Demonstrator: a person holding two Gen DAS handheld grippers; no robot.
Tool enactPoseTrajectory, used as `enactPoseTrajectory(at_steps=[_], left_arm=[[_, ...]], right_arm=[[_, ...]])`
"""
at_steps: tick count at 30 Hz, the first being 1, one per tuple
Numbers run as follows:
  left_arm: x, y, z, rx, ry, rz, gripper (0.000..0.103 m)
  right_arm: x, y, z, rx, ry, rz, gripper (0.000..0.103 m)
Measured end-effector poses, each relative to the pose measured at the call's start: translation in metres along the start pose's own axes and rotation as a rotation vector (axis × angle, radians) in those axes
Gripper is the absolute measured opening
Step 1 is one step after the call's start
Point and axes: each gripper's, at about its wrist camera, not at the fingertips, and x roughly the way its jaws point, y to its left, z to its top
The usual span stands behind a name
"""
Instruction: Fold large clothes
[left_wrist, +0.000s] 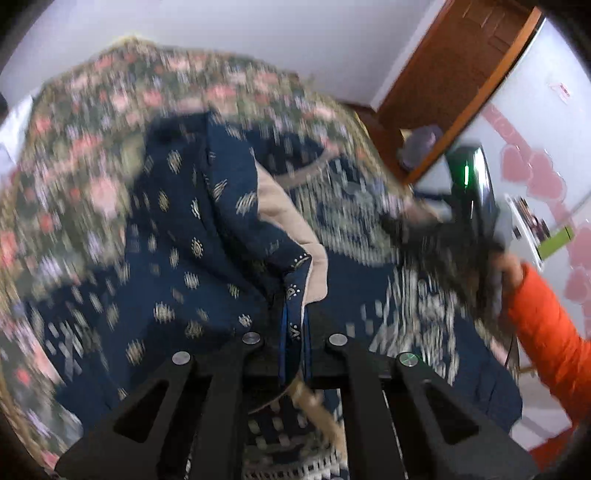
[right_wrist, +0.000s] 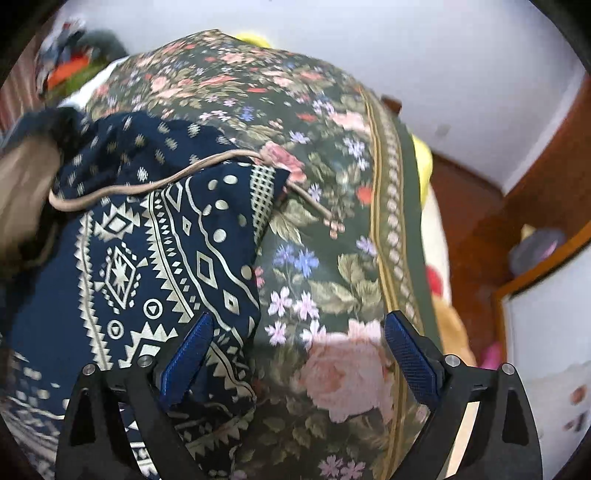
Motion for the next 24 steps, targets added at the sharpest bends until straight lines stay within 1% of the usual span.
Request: enactPoseTrajectory(at_steps=[3, 4, 6, 8, 9, 11, 12, 13, 14, 15, 16, 17, 19, 22, 23, 24], left_arm=[[0.004, -0.010, -0.033, 0.032, 0.061, -0.013, 0.006], [0.004, -0.013, -0.042, 0.046, 0.072, -0.011, 0.006], [0.003, -0.018, -0.058, 0.058, 0.076, 0.011, 0.006], [0.003, -0.020, -0.069, 0.050, 0.072, 0.058, 0.006], [0.002, -0.020, -0.075, 0.039, 0.061, 0.091, 0.008], [0.001, -0.020, -0.082, 0.017, 0.058, 0.122, 0.013], [-0.001, -0.018, -0.087, -0.004, 0.062, 0.126, 0.019], [-0.003, -0.016, -0.091, -0.026, 0.065, 0.113, 0.031], [-0.006, -0.014, -0.096, -0.048, 0.064, 0.098, 0.038], [-0.011, -0.012, -0.101, -0.070, 0.059, 0.086, 0.049], [-0.018, -0.008, -0.107, -0.087, 0.051, 0.076, 0.051], [-0.022, -0.006, -0.112, -0.097, 0.046, 0.076, 0.051], [-0.034, 0.003, -0.120, -0.124, 0.034, 0.100, 0.051], [-0.050, 0.019, -0.129, -0.174, -0.013, 0.134, 0.051], [-0.054, 0.026, -0.131, -0.192, -0.025, 0.151, 0.051], [-0.058, 0.032, -0.132, -0.205, -0.032, 0.166, 0.051]], right_arm=[[-0.016, 0.000, -0.001, 0.028, -0.003, 0.044, 0.093], [-0.026, 0.001, -0.001, 0.038, -0.017, 0.081, 0.093], [-0.046, 0.010, 0.000, 0.046, -0.040, 0.153, 0.093], [-0.066, 0.027, 0.008, 0.027, -0.063, 0.220, 0.093], [-0.076, 0.036, 0.010, 0.011, -0.074, 0.243, 0.093], [-0.095, 0.064, 0.017, -0.033, -0.089, 0.289, 0.093], [-0.099, 0.074, 0.019, -0.048, -0.091, 0.308, 0.093], [-0.104, 0.088, 0.022, -0.070, -0.089, 0.336, 0.093], [-0.108, 0.102, 0.025, -0.089, -0.087, 0.357, 0.093], [-0.109, 0.116, 0.028, -0.105, -0.085, 0.368, 0.093], [-0.109, 0.128, 0.030, -0.118, -0.082, 0.376, 0.093], [-0.107, 0.138, 0.033, -0.126, -0.077, 0.383, 0.093], [-0.105, 0.157, 0.035, -0.130, -0.061, 0.398, 0.093], [-0.091, 0.178, 0.040, -0.107, -0.024, 0.423, 0.092], [-0.084, 0.184, 0.041, -0.094, -0.008, 0.427, 0.090], [-0.080, 0.186, 0.042, -0.085, 0.002, 0.429, 0.084]])
